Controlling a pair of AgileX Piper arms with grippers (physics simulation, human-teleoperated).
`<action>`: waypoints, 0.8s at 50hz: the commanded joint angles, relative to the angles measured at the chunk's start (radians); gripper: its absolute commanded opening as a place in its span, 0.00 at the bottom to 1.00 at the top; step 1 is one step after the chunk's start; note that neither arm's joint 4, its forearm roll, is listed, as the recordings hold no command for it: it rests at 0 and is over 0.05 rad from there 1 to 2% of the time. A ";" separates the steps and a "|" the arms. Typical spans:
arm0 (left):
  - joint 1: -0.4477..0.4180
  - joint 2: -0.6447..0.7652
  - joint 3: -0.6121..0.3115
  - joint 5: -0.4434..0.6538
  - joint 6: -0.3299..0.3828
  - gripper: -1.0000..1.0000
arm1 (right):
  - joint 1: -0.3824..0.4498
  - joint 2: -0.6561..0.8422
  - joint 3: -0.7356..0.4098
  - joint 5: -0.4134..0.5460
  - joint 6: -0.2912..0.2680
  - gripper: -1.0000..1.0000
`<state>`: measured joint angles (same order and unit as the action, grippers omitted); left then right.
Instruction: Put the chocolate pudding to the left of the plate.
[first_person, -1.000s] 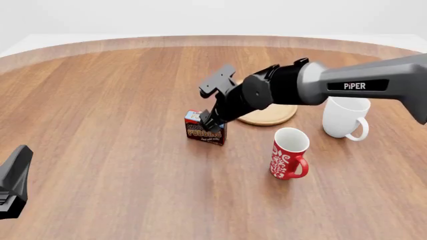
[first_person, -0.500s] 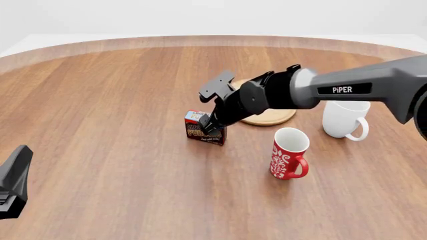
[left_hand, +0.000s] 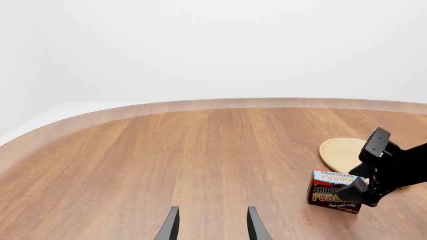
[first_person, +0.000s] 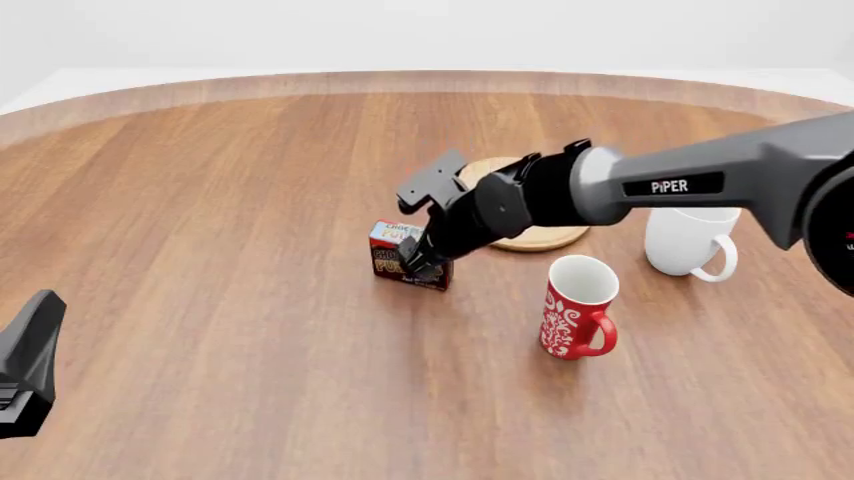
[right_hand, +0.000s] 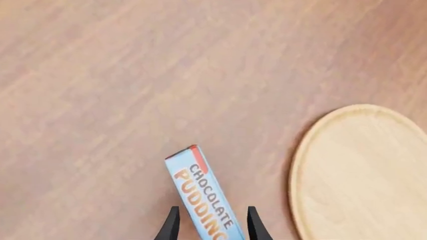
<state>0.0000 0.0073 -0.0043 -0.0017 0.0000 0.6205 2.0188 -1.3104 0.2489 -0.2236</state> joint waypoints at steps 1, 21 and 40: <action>0.000 0.000 0.000 0.000 0.000 1.00 | -0.005 0.016 -0.005 -0.008 0.000 0.00; 0.000 0.000 0.000 0.000 0.000 1.00 | 0.036 -0.113 0.089 -0.081 0.053 0.00; 0.000 0.000 0.000 0.000 0.000 1.00 | 0.050 -0.239 0.050 0.024 0.039 0.00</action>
<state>0.0000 0.0073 -0.0043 -0.0017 0.0000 0.6659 1.8333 -1.2312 0.2273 -0.1943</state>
